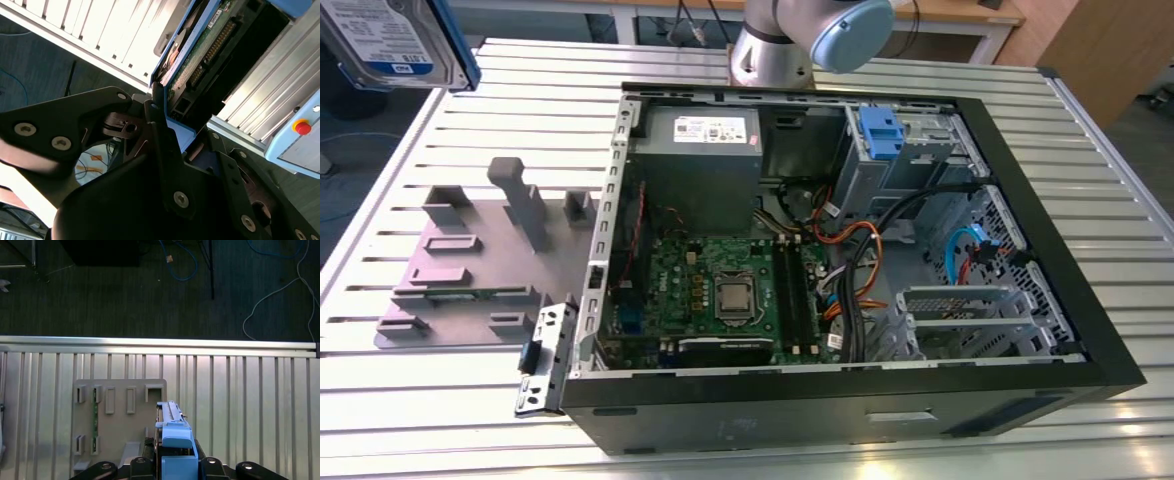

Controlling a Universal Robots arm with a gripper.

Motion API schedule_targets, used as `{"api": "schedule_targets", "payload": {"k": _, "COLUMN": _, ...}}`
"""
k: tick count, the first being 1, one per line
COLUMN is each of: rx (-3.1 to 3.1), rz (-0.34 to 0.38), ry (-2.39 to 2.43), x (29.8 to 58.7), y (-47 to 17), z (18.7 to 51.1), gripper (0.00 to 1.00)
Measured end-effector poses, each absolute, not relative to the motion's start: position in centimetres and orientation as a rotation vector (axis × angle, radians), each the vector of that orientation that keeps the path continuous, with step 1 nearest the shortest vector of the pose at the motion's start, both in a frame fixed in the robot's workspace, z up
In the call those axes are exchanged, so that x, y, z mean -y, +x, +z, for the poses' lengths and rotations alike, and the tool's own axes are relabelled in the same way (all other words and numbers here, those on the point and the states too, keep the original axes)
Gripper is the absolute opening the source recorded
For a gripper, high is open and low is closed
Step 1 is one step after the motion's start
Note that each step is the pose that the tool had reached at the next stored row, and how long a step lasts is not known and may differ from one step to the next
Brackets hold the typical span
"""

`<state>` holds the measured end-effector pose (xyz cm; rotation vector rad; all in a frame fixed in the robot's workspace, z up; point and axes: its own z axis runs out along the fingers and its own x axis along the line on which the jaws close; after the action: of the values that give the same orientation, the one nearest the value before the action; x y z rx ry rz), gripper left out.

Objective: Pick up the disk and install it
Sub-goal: 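Pick up the disk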

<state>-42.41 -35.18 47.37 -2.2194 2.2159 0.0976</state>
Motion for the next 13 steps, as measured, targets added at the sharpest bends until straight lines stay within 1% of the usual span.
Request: {"api": "schedule_targets", "payload": {"k": 13, "rx": -2.216, "rz": 0.097, "ry": -2.22, "x": 35.18, "y": -42.41, "z": 47.63, "gripper": 0.37}}
